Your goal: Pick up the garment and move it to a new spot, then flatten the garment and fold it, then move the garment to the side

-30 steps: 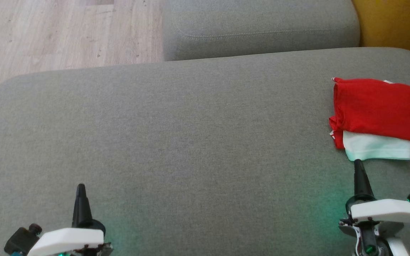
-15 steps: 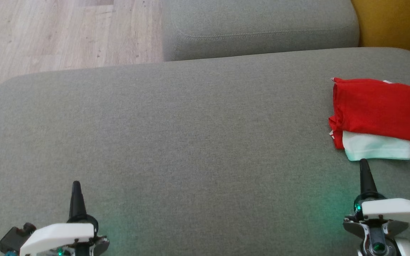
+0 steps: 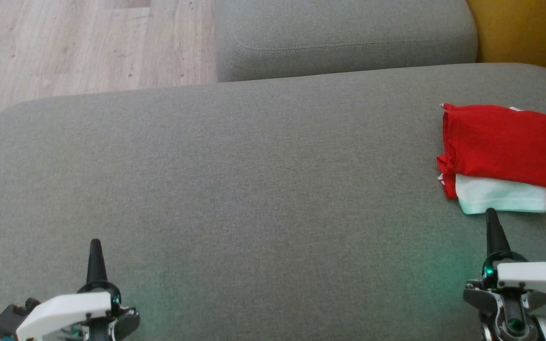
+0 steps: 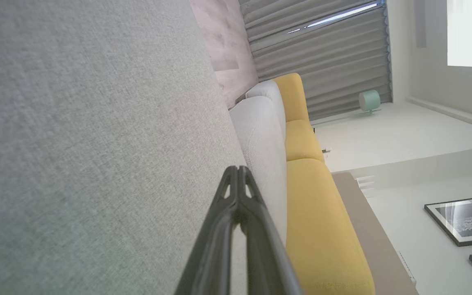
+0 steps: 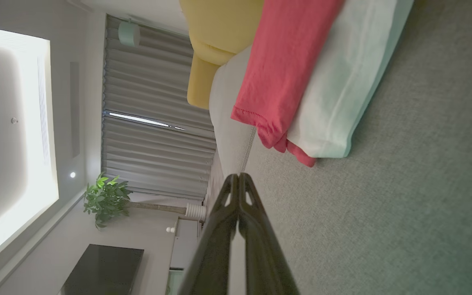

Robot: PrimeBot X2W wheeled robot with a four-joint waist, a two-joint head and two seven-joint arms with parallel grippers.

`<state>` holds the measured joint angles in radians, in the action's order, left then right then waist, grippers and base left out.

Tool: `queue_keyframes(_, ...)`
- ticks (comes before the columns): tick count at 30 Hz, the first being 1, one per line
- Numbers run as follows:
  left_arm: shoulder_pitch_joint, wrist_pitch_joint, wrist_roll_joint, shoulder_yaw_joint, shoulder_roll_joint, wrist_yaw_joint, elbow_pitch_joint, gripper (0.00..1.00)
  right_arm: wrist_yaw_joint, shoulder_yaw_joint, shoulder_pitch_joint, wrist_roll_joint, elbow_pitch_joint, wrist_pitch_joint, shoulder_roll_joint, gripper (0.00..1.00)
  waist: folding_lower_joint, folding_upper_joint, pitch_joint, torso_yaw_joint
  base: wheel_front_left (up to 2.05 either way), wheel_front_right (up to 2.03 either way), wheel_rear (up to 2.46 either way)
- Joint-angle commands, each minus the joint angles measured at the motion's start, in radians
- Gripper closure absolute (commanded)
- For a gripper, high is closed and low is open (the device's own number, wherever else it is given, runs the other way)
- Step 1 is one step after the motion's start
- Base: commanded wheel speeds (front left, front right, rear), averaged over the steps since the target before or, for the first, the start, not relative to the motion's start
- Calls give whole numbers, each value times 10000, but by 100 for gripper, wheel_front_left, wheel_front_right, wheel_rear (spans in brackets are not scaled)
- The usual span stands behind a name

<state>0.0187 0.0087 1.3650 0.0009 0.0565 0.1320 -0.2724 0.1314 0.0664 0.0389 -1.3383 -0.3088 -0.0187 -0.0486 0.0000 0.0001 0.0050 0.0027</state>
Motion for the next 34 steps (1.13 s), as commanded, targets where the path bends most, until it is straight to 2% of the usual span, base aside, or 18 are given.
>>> queue_keyframes(1,575,91,297,362,155,-11,294,100,-6,-115,585,-322,408,-94,-154,100,0,-1,-1,-2,0,0,0)
queue_keyframes(26,868,819,2654,850,138,-13,283,100,-7,297,673,-2835,649,-801,-145,100,0,-1,-19,-27,0,0,0)
queue_keyframes(34,871,844,2644,879,119,-13,282,100,-7,317,676,-2832,649,-820,-132,100,0,-1,-19,-27,0,0,0)
